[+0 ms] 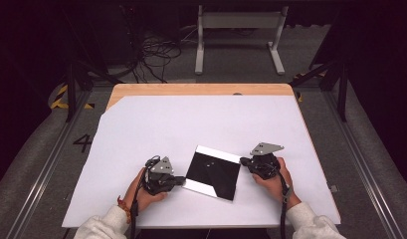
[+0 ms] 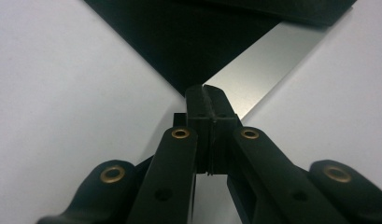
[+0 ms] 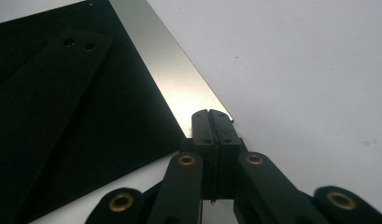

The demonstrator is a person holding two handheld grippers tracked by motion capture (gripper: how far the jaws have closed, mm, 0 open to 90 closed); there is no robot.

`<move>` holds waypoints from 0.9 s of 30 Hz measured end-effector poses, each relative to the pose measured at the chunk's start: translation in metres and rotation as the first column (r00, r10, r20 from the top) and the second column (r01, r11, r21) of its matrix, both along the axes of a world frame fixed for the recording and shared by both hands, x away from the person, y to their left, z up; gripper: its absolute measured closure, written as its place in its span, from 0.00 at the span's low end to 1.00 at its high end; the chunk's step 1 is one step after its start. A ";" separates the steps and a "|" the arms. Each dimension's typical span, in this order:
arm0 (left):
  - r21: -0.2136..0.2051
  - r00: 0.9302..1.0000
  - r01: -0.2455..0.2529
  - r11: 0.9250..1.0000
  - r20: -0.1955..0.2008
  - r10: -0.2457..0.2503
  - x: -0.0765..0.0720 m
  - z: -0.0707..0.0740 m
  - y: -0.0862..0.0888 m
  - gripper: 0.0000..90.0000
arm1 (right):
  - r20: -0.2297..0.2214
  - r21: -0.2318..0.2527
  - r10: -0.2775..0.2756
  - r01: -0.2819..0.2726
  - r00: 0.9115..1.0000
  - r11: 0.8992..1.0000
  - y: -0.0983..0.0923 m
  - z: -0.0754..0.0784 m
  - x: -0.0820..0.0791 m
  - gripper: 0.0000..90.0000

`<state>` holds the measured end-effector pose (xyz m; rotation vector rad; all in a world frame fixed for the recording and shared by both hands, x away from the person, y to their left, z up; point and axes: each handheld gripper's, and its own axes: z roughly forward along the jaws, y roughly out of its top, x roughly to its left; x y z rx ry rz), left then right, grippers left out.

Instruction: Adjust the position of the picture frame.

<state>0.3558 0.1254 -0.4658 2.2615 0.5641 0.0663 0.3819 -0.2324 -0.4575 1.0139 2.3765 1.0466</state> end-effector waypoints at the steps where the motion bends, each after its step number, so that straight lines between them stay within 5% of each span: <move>1: 0.000 1.000 0.002 1.000 0.000 -0.002 -0.001 0.000 0.000 1.00 | -0.008 0.009 -0.001 0.001 1.000 1.000 0.000 0.000 0.001 1.00; 17: -0.022 1.000 0.013 1.000 -0.007 -0.013 -0.013 -0.002 -0.003 1.00 | -0.024 0.025 -0.036 0.037 0.999 0.999 0.012 0.000 0.025 1.00; 27: 0.012 1.000 0.023 1.000 0.018 -0.023 -0.016 0.000 -0.008 1.00 | -0.017 0.023 -0.048 0.049 0.999 0.999 0.017 0.000 0.032 1.00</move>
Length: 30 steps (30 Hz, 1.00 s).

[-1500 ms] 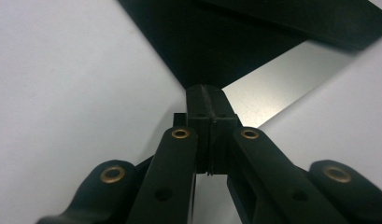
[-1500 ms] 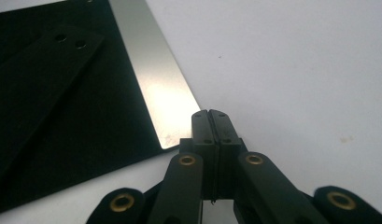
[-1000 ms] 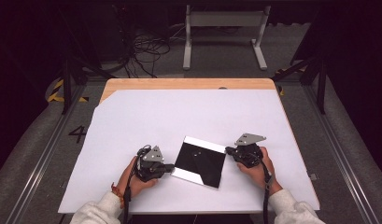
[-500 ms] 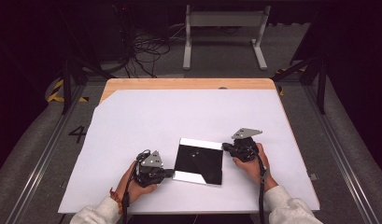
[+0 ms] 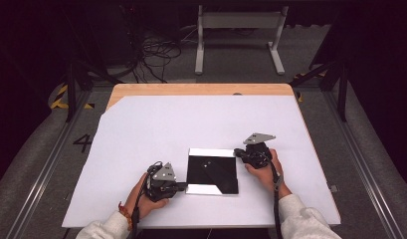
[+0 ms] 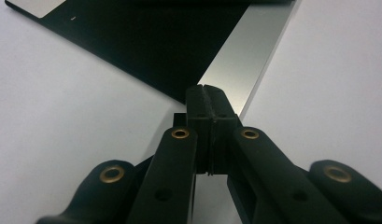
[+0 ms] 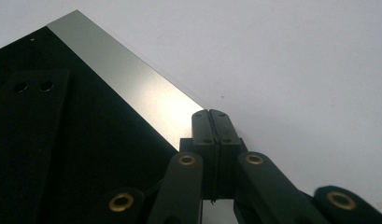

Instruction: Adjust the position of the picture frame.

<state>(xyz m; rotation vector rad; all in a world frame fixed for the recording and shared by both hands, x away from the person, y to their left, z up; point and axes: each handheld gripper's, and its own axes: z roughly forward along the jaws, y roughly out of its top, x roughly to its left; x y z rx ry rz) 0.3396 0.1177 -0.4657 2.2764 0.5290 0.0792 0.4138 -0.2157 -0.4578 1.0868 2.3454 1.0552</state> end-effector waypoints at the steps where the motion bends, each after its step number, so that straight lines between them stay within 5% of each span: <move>1: -0.001 1.000 0.002 1.000 0.003 -0.002 0.000 0.000 0.000 1.00 | 0.003 -0.002 0.001 -0.001 1.000 1.000 0.000 0.000 0.000 1.00; 30: 0.080 0.996 0.046 0.996 0.075 -0.052 -0.003 0.007 -0.006 0.96 | 0.028 -0.032 0.023 -0.022 0.999 0.999 0.001 0.001 -0.004 0.95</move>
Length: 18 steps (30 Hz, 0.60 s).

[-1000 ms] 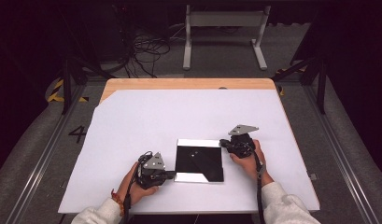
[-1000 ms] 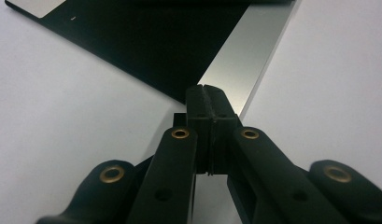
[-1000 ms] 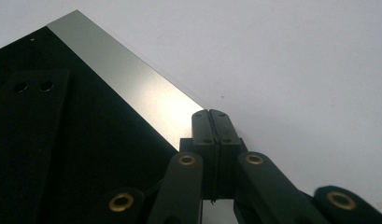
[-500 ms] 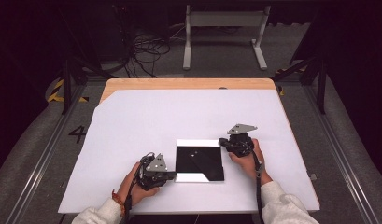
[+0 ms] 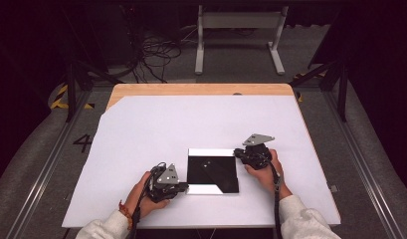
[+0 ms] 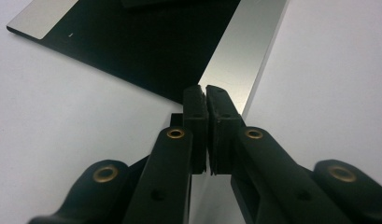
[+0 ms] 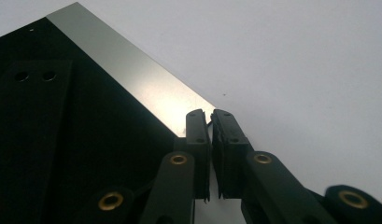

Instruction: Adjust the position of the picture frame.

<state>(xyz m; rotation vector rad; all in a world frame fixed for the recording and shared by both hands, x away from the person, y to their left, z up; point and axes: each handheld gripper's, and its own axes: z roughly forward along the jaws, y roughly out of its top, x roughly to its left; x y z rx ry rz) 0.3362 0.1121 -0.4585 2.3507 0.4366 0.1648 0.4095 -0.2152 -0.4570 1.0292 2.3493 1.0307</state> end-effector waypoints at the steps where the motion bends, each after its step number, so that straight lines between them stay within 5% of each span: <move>1: -0.004 1.000 0.004 1.000 0.007 -0.004 0.001 0.001 0.001 0.96 | 0.000 0.000 0.002 -0.002 1.000 1.000 0.000 0.000 -0.001 0.94; 12: -0.058 0.995 -0.029 0.998 0.099 0.034 -0.002 0.016 0.014 0.84 | 0.009 0.035 0.041 -0.041 0.999 0.999 -0.013 0.013 -0.021 0.88; 18: -0.057 0.990 -0.038 0.998 0.137 0.046 -0.005 0.018 0.017 0.73 | 0.002 0.016 0.072 -0.072 0.997 0.997 -0.019 0.016 -0.037 0.84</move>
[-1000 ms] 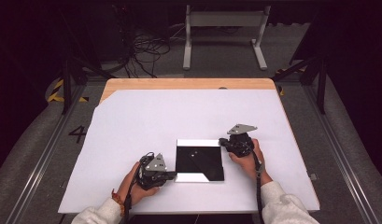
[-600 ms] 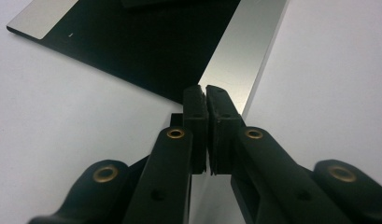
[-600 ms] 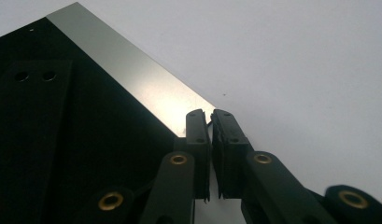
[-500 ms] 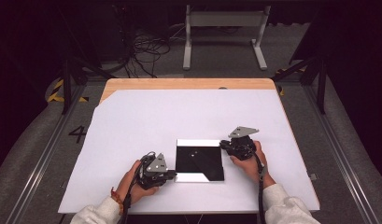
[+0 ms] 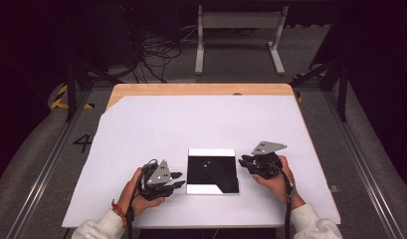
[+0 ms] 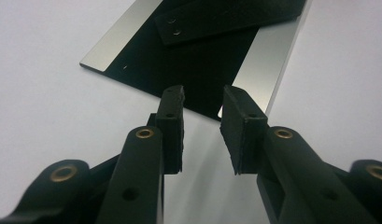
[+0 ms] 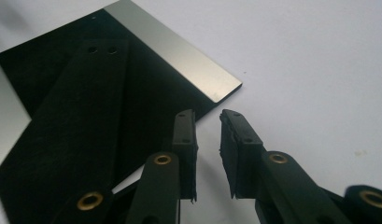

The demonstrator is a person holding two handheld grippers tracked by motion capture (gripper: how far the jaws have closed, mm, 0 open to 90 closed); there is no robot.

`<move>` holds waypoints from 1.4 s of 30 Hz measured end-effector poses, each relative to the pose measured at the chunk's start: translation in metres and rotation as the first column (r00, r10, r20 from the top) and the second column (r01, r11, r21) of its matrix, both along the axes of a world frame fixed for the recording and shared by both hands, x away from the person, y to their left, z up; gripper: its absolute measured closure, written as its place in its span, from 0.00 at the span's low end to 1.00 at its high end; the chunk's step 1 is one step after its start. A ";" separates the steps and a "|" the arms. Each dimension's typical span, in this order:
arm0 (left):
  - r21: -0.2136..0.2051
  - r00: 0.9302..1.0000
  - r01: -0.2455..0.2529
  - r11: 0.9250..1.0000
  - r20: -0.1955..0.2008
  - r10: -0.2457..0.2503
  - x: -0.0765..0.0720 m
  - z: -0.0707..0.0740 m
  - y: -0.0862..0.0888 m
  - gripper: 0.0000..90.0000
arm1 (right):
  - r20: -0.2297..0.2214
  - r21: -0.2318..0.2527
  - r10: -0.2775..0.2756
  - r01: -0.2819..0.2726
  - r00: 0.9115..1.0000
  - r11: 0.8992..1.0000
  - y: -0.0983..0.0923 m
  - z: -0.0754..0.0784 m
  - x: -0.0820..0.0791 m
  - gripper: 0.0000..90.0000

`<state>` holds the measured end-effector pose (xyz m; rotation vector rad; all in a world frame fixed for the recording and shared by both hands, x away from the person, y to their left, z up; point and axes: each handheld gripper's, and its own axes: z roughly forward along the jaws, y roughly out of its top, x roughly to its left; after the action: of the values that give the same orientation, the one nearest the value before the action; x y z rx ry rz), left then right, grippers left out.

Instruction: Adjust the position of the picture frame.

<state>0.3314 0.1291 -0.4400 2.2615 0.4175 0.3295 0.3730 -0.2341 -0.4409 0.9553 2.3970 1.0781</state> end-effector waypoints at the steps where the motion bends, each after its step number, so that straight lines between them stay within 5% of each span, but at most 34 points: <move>1: -0.001 1.000 -0.008 1.000 0.003 0.008 -0.001 0.000 0.002 0.73 | -0.003 0.005 0.002 -0.002 1.000 1.000 -0.001 0.001 -0.003 0.84; 14: -0.003 0.997 -0.077 0.997 0.005 0.077 -0.014 -0.008 0.028 0.44 | -0.054 -0.028 0.066 -0.068 0.996 0.997 -0.007 0.008 -0.037 0.91; 15: 0.017 0.997 -0.075 0.997 0.005 0.075 -0.016 -0.011 0.030 0.43 | -0.085 -0.021 0.083 -0.085 0.993 0.996 -0.008 0.008 -0.043 0.90; 22: -0.011 0.992 -0.122 0.992 -0.027 0.122 -0.022 -0.015 0.042 0.34 | -0.154 -0.019 0.146 -0.150 0.977 0.988 -0.004 0.006 -0.055 0.87; 28: -0.007 0.987 -0.156 0.988 -0.047 0.155 -0.029 -0.018 0.053 0.27 | -0.192 -0.074 0.180 -0.197 0.965 0.978 0.005 0.002 -0.060 0.86; 32: -0.013 0.986 -0.162 0.987 -0.053 0.161 -0.028 -0.019 0.055 0.25 | -0.209 -0.129 0.213 -0.243 0.954 0.961 0.014 0.001 -0.062 0.87; 42: 0.001 0.981 -0.184 0.983 -0.064 0.184 -0.026 -0.021 0.054 0.21 | -0.224 -0.201 0.194 -0.240 0.955 0.950 0.026 0.004 -0.059 0.89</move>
<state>0.3052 0.1834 -0.4614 2.2375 0.6630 0.3510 0.3143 -0.2083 -0.4366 0.7666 2.7739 0.7838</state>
